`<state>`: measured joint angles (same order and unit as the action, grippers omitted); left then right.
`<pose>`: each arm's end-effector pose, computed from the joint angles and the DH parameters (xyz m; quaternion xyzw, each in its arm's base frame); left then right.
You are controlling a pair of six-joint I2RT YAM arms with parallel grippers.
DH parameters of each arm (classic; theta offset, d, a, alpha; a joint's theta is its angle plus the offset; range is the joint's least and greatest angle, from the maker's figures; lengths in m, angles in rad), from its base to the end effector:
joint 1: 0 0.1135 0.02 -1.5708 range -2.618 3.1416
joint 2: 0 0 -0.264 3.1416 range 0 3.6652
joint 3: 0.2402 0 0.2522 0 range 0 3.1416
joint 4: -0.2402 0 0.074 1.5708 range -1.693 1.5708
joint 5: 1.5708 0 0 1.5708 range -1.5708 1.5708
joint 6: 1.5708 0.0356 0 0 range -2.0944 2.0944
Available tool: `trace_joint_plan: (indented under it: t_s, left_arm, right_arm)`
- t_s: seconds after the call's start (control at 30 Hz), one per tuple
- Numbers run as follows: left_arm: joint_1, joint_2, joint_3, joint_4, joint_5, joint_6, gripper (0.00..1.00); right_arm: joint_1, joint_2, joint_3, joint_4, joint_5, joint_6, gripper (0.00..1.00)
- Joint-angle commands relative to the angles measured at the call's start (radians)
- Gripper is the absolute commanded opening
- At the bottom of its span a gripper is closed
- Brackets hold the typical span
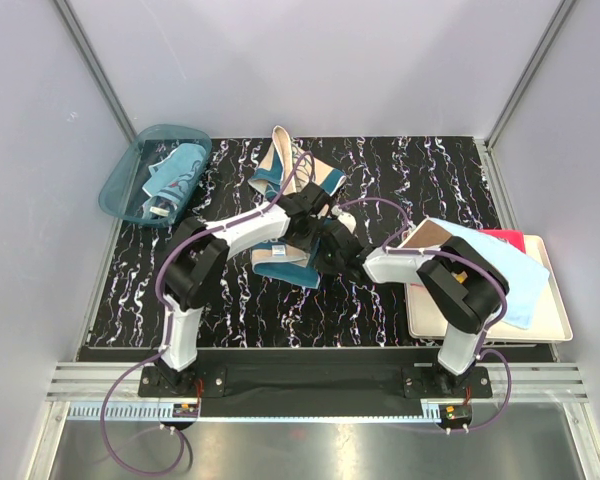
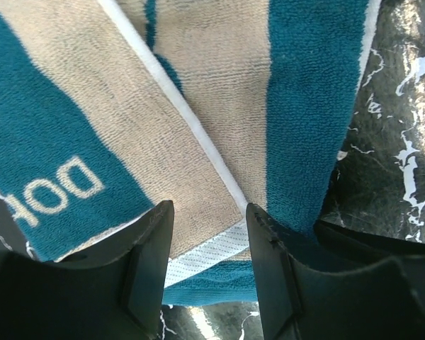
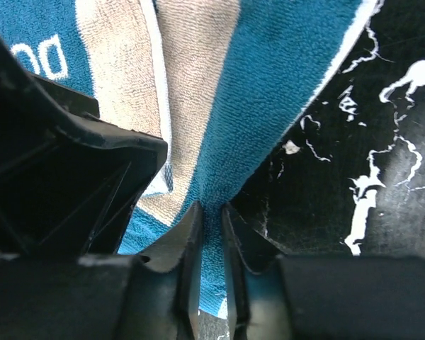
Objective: Fold and stack the towels
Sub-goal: Flatten out the crumpled towel
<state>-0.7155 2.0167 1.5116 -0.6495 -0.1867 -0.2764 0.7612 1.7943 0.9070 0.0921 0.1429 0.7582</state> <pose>0.3223 -0.2714 0.1860 0.1934 0.9550 -0.0177 0.2243 0.2614 0.2420 0.1409 0.0256 0.9234 0.2119 0.3190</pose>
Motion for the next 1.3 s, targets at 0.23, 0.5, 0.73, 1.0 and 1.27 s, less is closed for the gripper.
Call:
trace_joint_plan:
  t_s: [0.23, 0.5, 0.73, 1.0, 1.27]
  left_arm:
    - [-0.009, 0.013, -0.008, 0.047, 0.069, 0.005, 0.49]
    - [-0.015, 0.019, -0.03, 0.057, 0.052, -0.012, 0.42]
    - [-0.015, -0.004, -0.031, 0.05, 0.024, -0.026, 0.18]
    - [0.013, -0.116, -0.097, 0.039, -0.108, -0.092, 0.0]
    - [0.224, -0.547, -0.515, 0.18, 0.042, -0.341, 0.0]
  right_arm:
    - [0.013, -0.021, -0.051, -0.087, 0.076, 0.001, 0.18]
    - [0.013, -0.018, -0.057, -0.077, 0.072, 0.007, 0.17]
    - [0.012, -0.036, -0.068, -0.084, 0.078, 0.007, 0.17]
    - [0.013, -0.073, -0.072, -0.143, 0.084, -0.01, 0.17]
    - [0.01, -0.176, -0.076, -0.281, 0.109, -0.072, 0.19]
